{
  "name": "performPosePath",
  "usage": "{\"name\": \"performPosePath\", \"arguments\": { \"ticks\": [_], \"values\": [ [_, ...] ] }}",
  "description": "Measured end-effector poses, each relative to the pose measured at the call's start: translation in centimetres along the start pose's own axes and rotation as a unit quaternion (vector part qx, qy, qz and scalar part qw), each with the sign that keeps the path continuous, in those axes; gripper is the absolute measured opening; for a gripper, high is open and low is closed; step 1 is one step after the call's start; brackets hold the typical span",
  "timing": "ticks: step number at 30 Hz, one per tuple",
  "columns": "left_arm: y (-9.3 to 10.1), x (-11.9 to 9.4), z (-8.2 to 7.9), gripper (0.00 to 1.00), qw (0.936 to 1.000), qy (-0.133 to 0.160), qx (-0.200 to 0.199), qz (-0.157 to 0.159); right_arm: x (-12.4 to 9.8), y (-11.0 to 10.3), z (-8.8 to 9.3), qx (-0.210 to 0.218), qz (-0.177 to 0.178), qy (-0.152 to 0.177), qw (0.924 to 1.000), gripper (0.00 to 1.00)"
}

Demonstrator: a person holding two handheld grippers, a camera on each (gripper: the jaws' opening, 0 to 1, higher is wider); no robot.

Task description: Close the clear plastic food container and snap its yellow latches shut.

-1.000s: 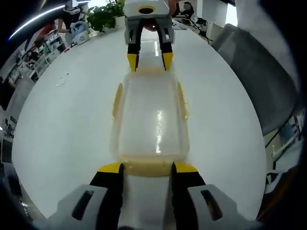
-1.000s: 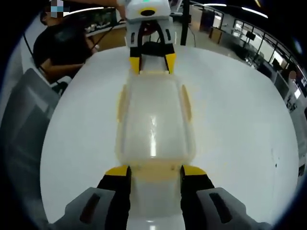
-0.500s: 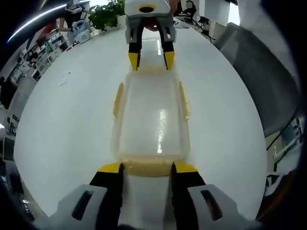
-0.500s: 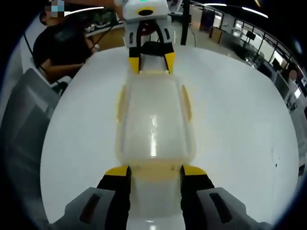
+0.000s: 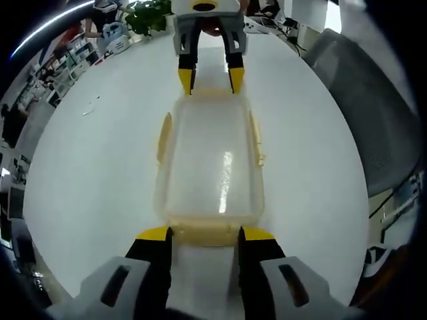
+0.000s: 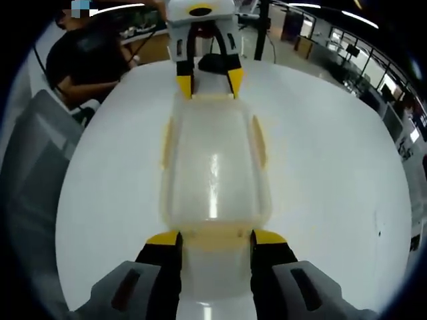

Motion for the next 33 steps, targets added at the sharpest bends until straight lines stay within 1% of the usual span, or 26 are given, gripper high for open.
{"name": "performPosePath", "arguments": {
  "ticks": [5, 11, 17, 26, 33],
  "values": [
    [0.2, -0.5, -0.6, 0.39, 1.0000, -0.004, 0.006, -0.003, -0.6, -0.3, -0.4, 0.003, 0.001, 0.002, 1.0000, 0.39],
    [0.6, -1.1, -1.4, 0.39, 0.9999, -0.006, 0.005, -0.014, -1.7, -0.6, -0.9, -0.005, 0.004, 0.006, 1.0000, 0.39],
    [1.1, -1.7, -2.6, 0.39, 0.9998, -0.006, 0.005, -0.020, -3.0, -1.0, -1.3, -0.016, 0.007, 0.008, 0.9998, 0.39],
    [1.3, -1.7, -4.4, 0.39, 0.9995, -0.006, 0.013, -0.028, -4.7, -1.3, -1.3, -0.024, 0.015, 0.004, 0.9996, 0.39],
    [1.4, -1.8, -5.4, 0.39, 0.9994, -0.005, 0.014, -0.033, -5.9, -1.4, -1.3, -0.028, 0.019, 0.003, 0.9994, 0.39]
  ]
}}
Point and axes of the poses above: the point that each gripper's makers call its tool centre point, and the gripper's own axes: x roughly forward along the fingers, y roughly to its right, z roughly out of its underside, the point moved 9 cm from there along -x, roughly backward along the fingers, and after that the axes turned 15 degrees about y, right-handed, at the moved point
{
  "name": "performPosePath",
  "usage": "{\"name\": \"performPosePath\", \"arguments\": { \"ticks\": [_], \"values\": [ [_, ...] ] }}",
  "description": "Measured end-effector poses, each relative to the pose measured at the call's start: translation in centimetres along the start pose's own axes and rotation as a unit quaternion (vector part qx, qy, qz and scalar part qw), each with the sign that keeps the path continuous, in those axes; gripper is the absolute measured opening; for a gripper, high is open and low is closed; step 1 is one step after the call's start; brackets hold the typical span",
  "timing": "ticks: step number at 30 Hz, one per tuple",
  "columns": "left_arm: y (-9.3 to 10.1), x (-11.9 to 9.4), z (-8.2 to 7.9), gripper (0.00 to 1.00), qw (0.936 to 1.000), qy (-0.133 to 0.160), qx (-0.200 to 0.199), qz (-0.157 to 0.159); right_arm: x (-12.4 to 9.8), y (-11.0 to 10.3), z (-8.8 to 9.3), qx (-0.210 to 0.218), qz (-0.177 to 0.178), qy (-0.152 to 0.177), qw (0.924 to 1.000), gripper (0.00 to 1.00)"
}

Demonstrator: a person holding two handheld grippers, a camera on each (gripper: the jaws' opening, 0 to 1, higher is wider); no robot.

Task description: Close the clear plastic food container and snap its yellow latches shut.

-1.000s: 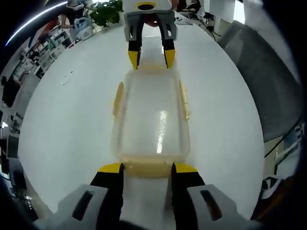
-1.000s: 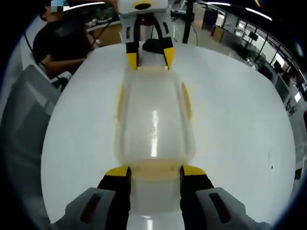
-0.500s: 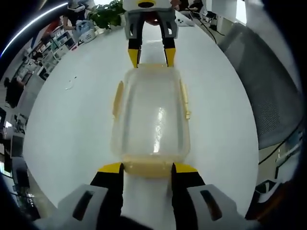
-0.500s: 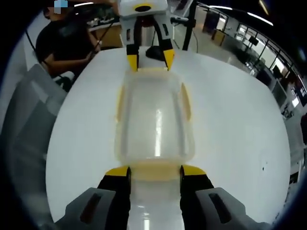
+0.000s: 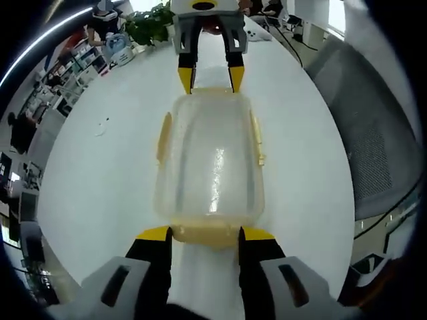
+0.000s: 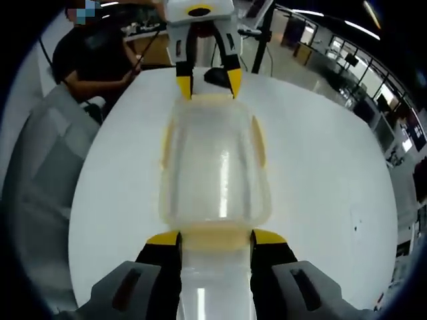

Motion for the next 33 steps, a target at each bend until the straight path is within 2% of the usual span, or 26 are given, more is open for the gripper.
{"name": "performPosePath", "arguments": {
  "ticks": [12, 33],
  "values": [
    [-0.1, 0.3, -2.0, 0.39, 1.0000, 0.005, 0.000, -0.003, -2.2, 0.1, 0.6, -0.007, 0.005, -0.006, 1.0000, 0.39],
    [0.2, 2.5, -6.1, 0.39, 0.9999, 0.015, 0.002, -0.003, -6.3, -0.2, 3.2, -0.009, 0.011, -0.013, 0.9998, 0.38]
  ]
}}
Point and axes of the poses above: the point that each gripper's makers call its tool centre point, and the gripper's own axes: x roughly forward along the fingers, y roughly to its right, z roughly out of its underside, the point moved 9 cm from there along -x, roughly backward along the fingers, and after that the axes turned 15 degrees about y, right-handed, at the moved point
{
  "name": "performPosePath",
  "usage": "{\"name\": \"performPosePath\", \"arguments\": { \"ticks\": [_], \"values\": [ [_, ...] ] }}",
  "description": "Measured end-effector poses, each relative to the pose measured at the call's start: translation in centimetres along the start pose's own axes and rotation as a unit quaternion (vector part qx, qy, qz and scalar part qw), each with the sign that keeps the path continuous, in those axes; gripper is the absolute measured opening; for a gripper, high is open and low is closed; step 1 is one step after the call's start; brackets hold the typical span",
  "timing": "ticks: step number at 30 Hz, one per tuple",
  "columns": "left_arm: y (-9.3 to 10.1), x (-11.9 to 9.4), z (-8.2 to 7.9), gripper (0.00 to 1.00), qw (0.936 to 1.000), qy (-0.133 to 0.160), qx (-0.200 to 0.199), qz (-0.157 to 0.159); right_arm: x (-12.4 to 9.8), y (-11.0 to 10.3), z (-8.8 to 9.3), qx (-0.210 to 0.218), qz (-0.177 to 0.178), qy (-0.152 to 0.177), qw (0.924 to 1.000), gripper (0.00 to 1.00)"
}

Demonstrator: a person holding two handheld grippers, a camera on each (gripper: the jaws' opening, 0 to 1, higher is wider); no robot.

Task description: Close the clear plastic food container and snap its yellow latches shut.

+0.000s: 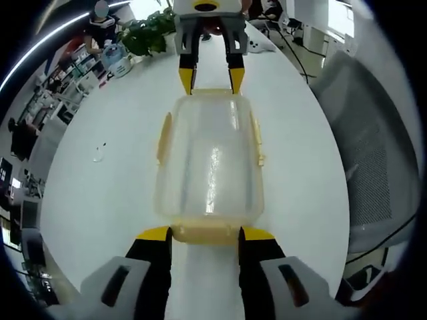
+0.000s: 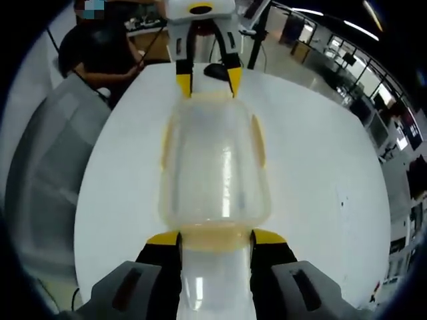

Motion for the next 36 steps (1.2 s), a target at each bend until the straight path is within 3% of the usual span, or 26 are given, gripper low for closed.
{"name": "performPosePath", "arguments": {
  "ticks": [36],
  "values": [
    [0.7, 3.8, -5.1, 0.39, 0.9999, 0.009, -0.004, -0.003, -4.3, 0.0, 4.7, -0.002, -0.006, -0.001, 1.0000, 0.38]
  ]
}}
Point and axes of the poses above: the point that each gripper's makers call its tool centre point, and the gripper's own axes: x roughly forward along the fingers, y roughly to its right, z roughly out of its underside, the point moved 9 cm from there along -x, roughly backward along the fingers, and after that the axes turned 15 degrees about y, right-handed, at the moved point
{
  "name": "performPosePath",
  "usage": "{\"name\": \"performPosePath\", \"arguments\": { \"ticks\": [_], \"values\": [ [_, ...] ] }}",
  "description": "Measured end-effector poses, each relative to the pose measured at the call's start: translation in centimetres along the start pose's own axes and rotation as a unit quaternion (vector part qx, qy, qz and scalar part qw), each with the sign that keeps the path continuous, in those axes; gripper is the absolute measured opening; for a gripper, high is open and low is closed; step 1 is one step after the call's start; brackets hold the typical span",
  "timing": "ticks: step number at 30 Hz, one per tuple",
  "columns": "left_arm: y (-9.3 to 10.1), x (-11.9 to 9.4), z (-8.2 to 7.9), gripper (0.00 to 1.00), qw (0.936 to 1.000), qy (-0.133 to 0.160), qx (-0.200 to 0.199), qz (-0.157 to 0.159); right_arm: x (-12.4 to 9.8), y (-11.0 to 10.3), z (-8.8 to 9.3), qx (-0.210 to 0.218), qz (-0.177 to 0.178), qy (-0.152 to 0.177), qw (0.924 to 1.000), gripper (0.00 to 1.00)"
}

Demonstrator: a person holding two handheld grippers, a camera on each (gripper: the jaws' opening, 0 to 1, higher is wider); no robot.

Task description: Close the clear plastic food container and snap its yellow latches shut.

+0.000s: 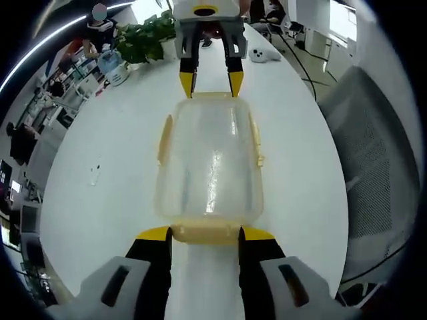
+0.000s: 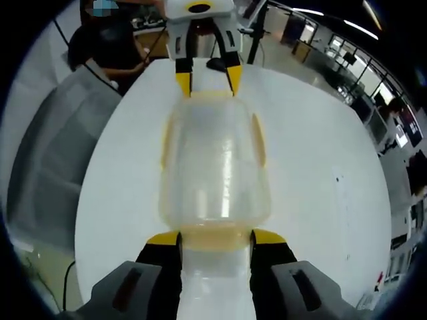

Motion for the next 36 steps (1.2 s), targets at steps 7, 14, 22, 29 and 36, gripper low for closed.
{"name": "performPosePath", "arguments": {
  "ticks": [7, 14, 22, 29, 36],
  "values": [
    [0.2, 0.6, -0.6, 0.39, 1.0000, 0.001, -0.003, -0.002, -0.7, 0.0, 0.7, -0.001, -0.002, 0.000, 1.0000, 0.38],
    [0.4, 1.5, -1.4, 0.39, 1.0000, 0.008, -0.003, -0.003, -1.4, 0.0, 1.7, -0.002, -0.001, -0.004, 1.0000, 0.38],
    [0.4, 2.5, -2.3, 0.39, 0.9999, 0.011, -0.007, -0.005, -2.3, 0.1, 2.7, -0.004, -0.002, -0.007, 1.0000, 0.38],
    [0.3, 3.1, -3.1, 0.39, 0.9999, 0.014, -0.007, -0.005, -3.1, 0.4, 3.4, -0.005, -0.002, -0.008, 1.0000, 0.38],
    [0.3, 3.9, -3.8, 0.39, 0.9998, 0.016, -0.008, -0.003, -3.7, 0.4, 4.2, -0.003, -0.003, -0.011, 0.9999, 0.38]
  ]
}}
Point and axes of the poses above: the point that each gripper's makers call its tool centre point, and the gripper's own axes: x roughly forward along the fingers, y roughly to its right, z roughly out of its underside, the point moved 9 cm from there along -x, roughly backward along the fingers, and after that the axes turned 15 degrees about y, right-handed, at the moved point
